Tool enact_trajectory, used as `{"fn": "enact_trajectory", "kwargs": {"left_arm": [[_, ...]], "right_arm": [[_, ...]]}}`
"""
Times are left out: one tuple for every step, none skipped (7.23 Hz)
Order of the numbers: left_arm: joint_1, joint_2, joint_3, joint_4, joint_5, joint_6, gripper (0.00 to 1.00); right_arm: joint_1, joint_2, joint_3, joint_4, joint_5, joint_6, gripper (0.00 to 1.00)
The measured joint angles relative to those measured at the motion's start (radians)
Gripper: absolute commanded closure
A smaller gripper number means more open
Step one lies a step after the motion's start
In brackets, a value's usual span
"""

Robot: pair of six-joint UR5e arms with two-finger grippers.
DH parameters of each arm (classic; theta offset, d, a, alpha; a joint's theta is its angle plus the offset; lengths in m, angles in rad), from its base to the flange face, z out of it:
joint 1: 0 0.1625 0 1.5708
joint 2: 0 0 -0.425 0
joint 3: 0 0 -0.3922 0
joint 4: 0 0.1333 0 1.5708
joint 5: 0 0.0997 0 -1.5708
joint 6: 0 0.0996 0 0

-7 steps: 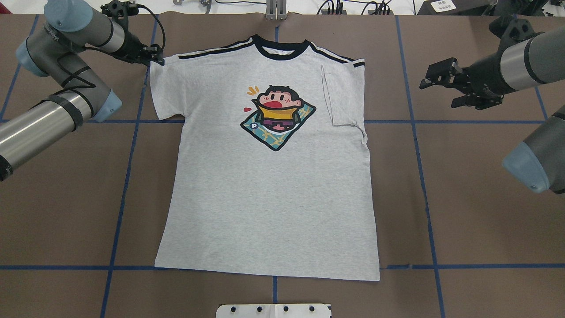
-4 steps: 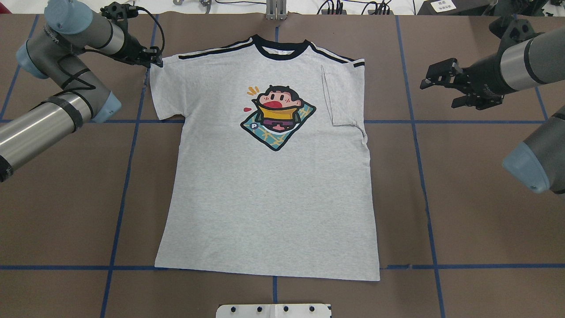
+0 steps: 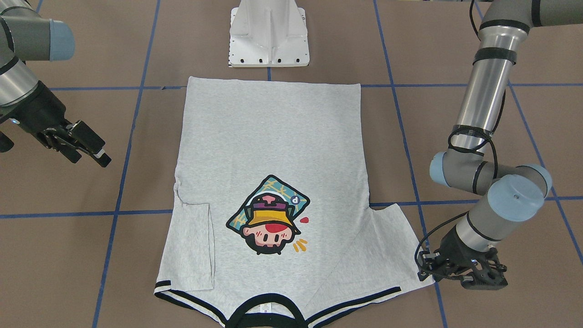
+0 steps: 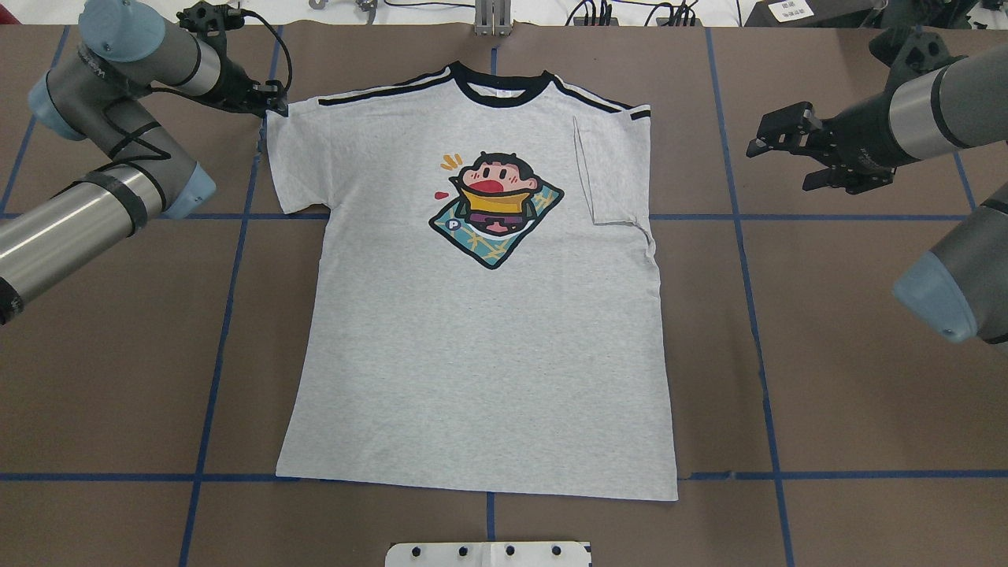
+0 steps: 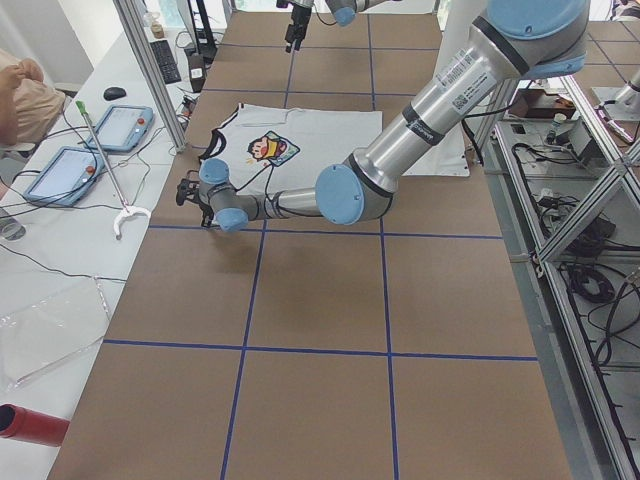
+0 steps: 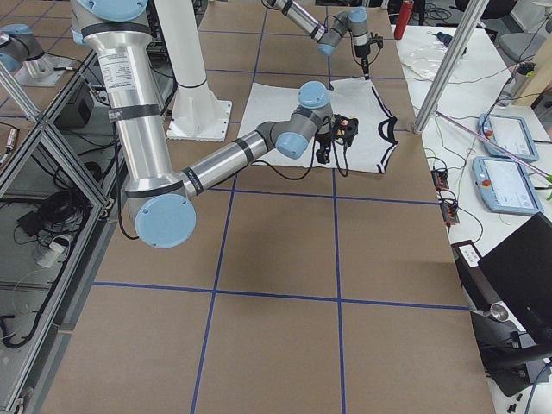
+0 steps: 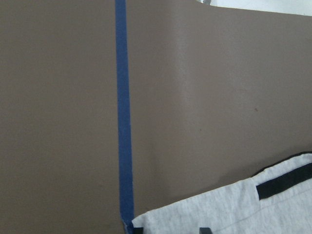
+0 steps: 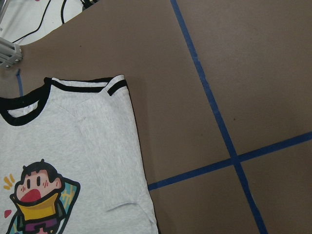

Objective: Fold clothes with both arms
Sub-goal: 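Fold the sleeve nearest the left gripper inward toward the shirt center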

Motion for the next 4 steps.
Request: {"fn": "enact_trajectory", "kwargs": {"left_arm": [[0.000,0.000,0.001,0.000,0.001,0.000,0.52],[0.000,0.001,0.001,0.000,0.002,0.000,0.55],[0.000,0.001,0.001,0.001,0.002,0.000,0.63],[0.001,0.001,0.001,0.001,0.001,0.000,0.71]], "right_arm": [[-0.001,0.002,-0.004,0.000,0.000,0.000,0.00],[-0.002,0.003,-0.009,0.000,0.000,-0.001,0.00],[-0.003,0.004,-0.013,0.000,0.000,-0.005,0.00],[-0.003,0.005,-0.013,0.000,0.001,-0.008,0.00]]}}
